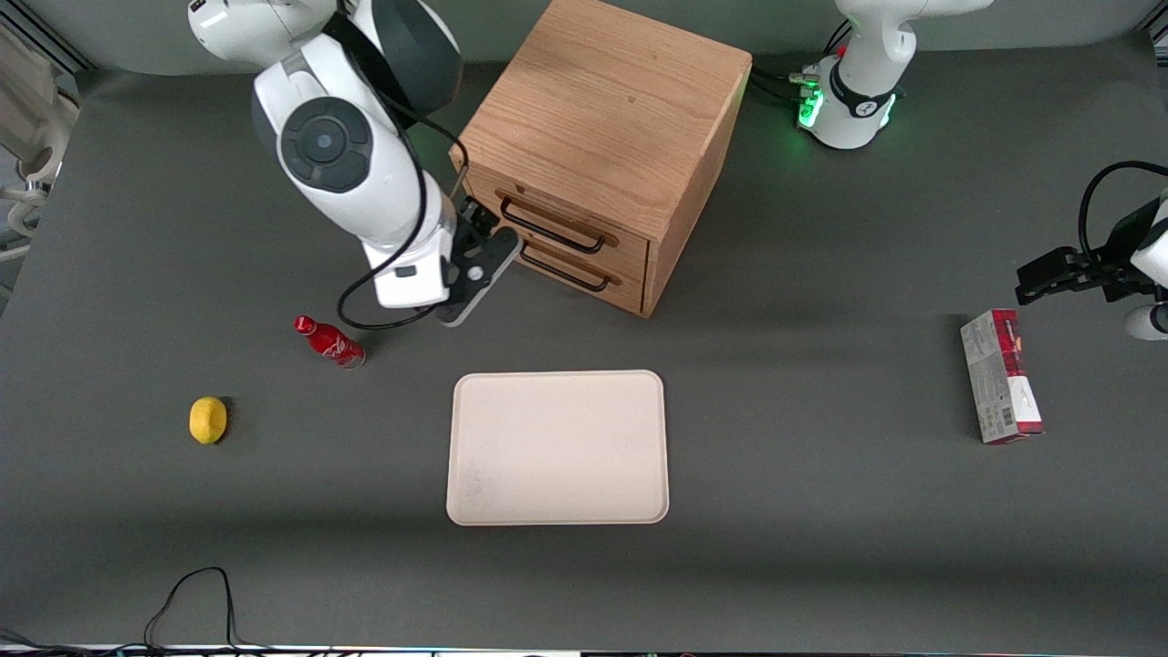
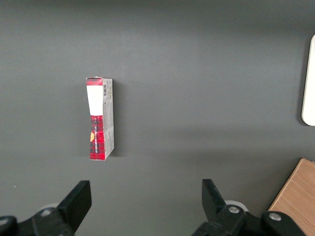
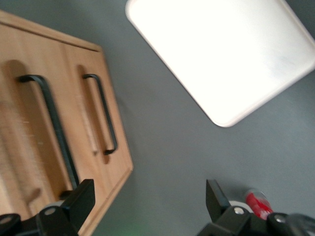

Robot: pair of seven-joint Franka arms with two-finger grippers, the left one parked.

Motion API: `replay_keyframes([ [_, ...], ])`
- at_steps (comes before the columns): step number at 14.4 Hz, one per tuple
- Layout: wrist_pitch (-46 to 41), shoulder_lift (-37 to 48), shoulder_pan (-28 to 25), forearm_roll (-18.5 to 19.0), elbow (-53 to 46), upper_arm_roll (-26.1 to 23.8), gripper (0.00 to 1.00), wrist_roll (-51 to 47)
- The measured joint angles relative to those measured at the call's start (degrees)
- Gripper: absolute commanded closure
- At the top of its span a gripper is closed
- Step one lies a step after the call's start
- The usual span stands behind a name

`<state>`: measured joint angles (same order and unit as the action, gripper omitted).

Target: Open upper drawer

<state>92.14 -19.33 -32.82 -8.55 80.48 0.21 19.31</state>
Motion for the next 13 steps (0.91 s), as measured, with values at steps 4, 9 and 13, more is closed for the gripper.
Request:
replay_keyframes([
  [4,0.0,-1.7,-0.4,-3.3,-0.4,-0.2,0.0,1.3],
  [9,0.2,-3.6,-2.1,-5.1,-0.4,-0.3,0.0,1.4],
  [13,0.9,-4.3,-3.7,-5.4,-0.4,-0.4,0.0,1.4],
])
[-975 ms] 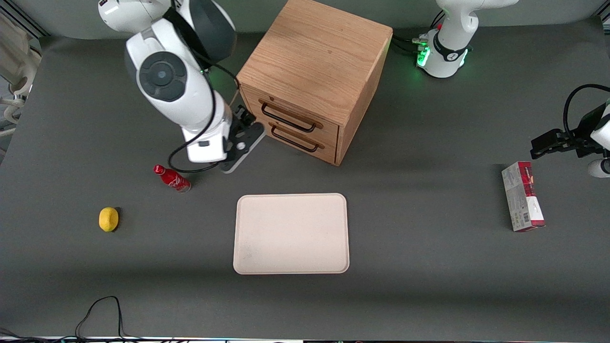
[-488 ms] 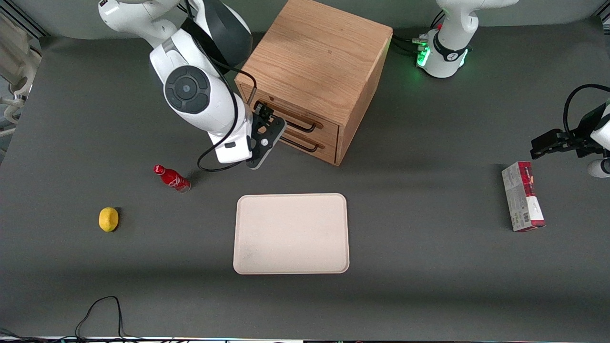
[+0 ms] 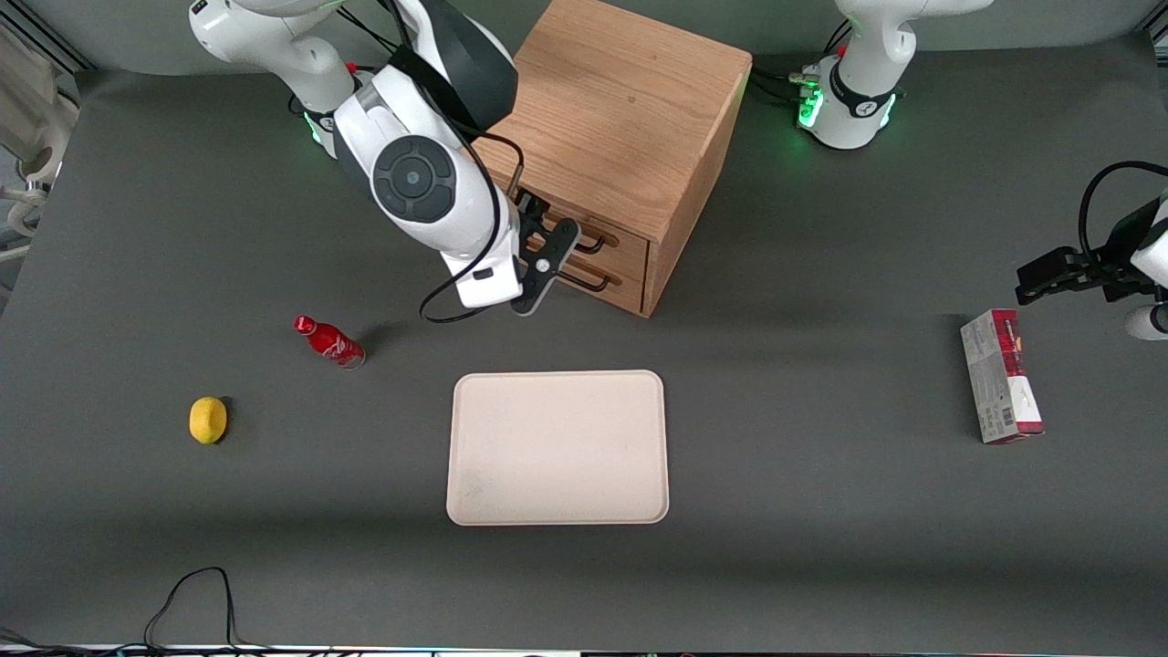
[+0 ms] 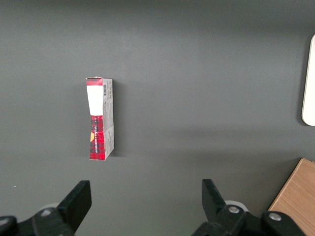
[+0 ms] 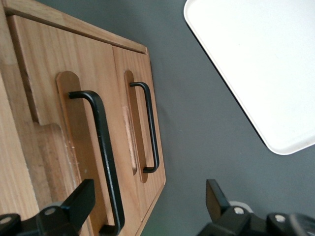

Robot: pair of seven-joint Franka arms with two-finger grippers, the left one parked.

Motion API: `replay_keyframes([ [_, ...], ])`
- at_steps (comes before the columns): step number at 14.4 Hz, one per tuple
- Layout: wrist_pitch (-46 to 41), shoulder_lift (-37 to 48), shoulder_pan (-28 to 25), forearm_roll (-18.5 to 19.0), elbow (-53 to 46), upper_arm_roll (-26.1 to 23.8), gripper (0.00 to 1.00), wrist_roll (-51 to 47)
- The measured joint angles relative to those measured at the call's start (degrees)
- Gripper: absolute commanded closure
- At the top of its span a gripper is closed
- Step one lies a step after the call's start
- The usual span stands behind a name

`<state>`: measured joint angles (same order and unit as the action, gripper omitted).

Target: Open upper drawer

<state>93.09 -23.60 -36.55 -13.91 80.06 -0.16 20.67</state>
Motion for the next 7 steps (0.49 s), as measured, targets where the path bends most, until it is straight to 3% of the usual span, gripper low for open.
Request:
replay_keyframes([
  [7,2.8,-1.3,-1.3,-1.0,0.9,0.0,0.0,0.0],
])
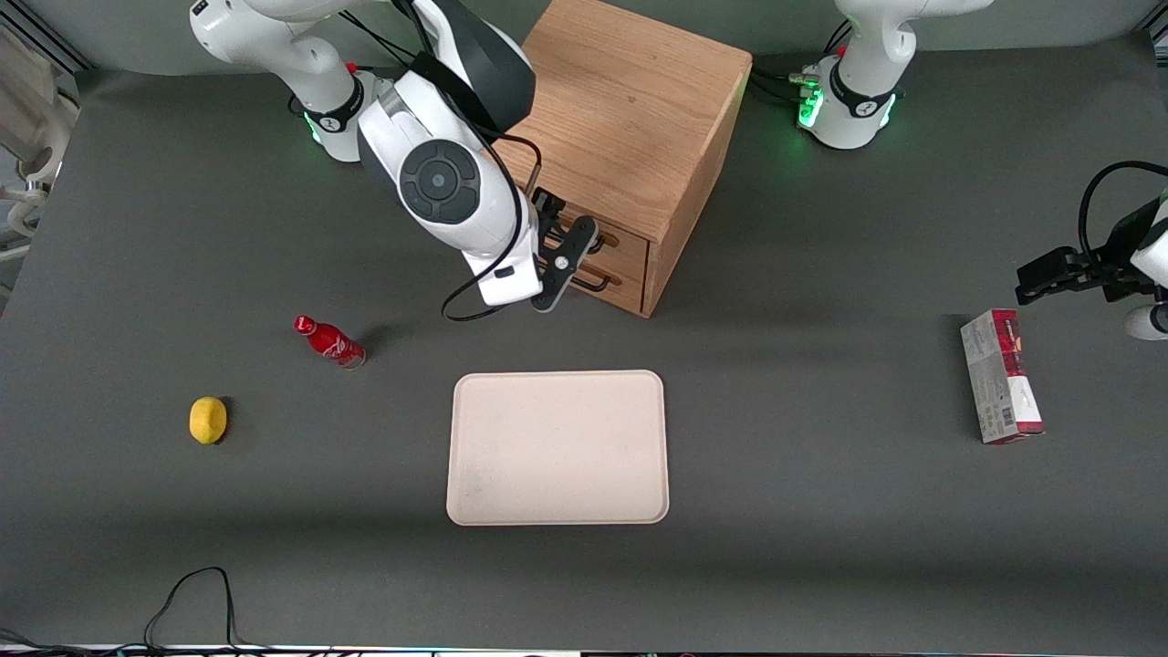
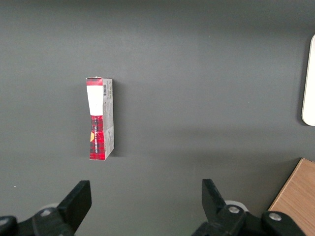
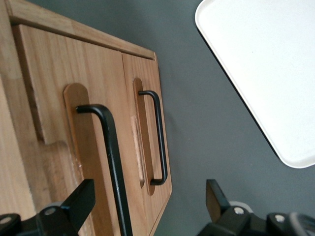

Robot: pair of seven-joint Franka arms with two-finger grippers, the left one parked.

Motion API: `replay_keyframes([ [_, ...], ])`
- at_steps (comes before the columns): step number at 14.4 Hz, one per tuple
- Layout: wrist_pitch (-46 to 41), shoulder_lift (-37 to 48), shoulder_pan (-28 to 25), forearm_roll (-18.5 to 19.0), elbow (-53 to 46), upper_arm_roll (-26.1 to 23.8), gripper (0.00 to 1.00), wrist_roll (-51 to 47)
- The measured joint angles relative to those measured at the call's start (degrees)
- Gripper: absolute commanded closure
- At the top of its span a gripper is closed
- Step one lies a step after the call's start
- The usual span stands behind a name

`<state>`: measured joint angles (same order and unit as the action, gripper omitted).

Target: Open upper drawer

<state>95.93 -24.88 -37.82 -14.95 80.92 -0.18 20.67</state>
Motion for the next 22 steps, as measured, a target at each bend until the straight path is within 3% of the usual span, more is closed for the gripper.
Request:
replay_keyframes([
  [13,2.3,0.0,-1.1,0.0,3.9,0.0,0.0,0.1],
  [22,9.1,2.7,-1.4,0.0,11.1,0.0,0.0,4.1],
])
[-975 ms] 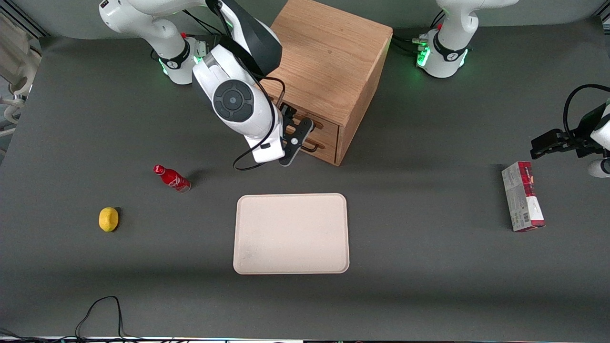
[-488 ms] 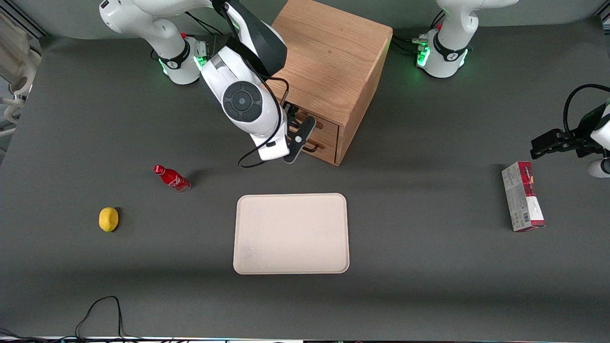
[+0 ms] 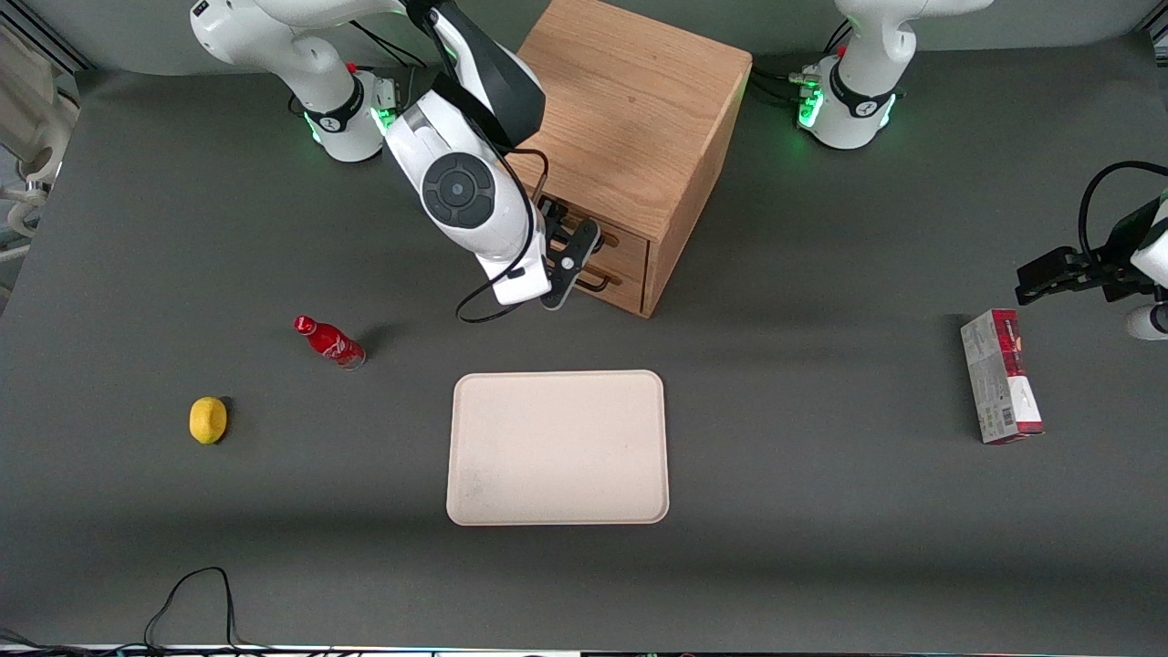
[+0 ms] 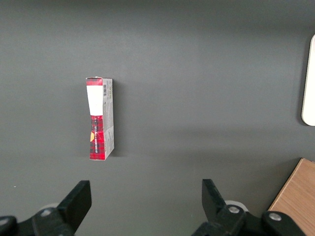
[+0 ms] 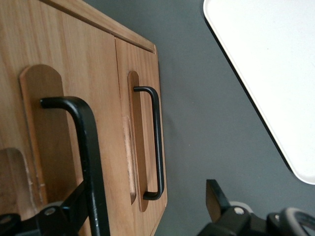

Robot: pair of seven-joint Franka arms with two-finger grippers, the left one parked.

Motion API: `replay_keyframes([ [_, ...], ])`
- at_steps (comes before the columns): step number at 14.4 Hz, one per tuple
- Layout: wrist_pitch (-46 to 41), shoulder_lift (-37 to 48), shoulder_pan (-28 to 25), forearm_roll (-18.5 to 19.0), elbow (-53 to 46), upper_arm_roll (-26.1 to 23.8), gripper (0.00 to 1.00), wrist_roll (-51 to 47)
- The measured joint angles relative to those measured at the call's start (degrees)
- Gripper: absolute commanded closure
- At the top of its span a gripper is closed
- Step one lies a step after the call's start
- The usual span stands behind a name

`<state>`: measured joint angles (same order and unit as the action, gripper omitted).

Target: Open upper drawer

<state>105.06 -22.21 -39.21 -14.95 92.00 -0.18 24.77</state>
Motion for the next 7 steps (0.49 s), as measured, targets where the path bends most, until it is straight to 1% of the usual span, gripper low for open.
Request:
replay_keyframes([
  [7,1.3,0.4,0.0,0.0,1.1,0.3,0.0,2.7],
])
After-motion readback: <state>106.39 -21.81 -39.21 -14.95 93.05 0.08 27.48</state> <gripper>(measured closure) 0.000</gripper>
